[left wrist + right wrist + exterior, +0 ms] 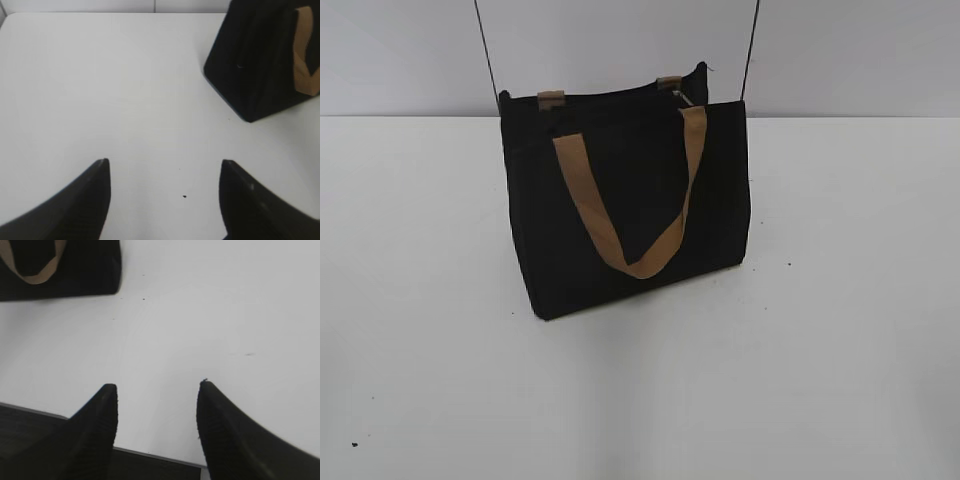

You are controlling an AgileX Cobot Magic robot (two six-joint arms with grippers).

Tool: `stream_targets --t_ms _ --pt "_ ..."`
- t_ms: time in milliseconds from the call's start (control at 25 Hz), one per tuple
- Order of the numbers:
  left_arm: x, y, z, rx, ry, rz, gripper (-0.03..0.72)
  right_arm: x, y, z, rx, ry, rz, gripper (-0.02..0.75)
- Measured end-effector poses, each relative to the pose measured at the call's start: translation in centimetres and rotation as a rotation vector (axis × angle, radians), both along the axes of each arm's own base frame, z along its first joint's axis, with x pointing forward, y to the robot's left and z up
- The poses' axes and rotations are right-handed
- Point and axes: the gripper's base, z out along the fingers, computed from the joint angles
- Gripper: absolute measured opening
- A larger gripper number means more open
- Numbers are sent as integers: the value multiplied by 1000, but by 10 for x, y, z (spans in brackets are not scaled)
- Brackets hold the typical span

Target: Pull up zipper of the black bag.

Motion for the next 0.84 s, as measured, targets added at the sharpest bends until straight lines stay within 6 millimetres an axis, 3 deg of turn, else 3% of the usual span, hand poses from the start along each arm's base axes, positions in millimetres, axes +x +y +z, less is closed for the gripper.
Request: stream_targets --t_ms 240,840 --pt "0 -2 0 0 -3 157 522 1 1 0 1 -2 -116 393" --pt "0 -1 0 3 -4 165 522 1 1 0 2 -2 -119 393"
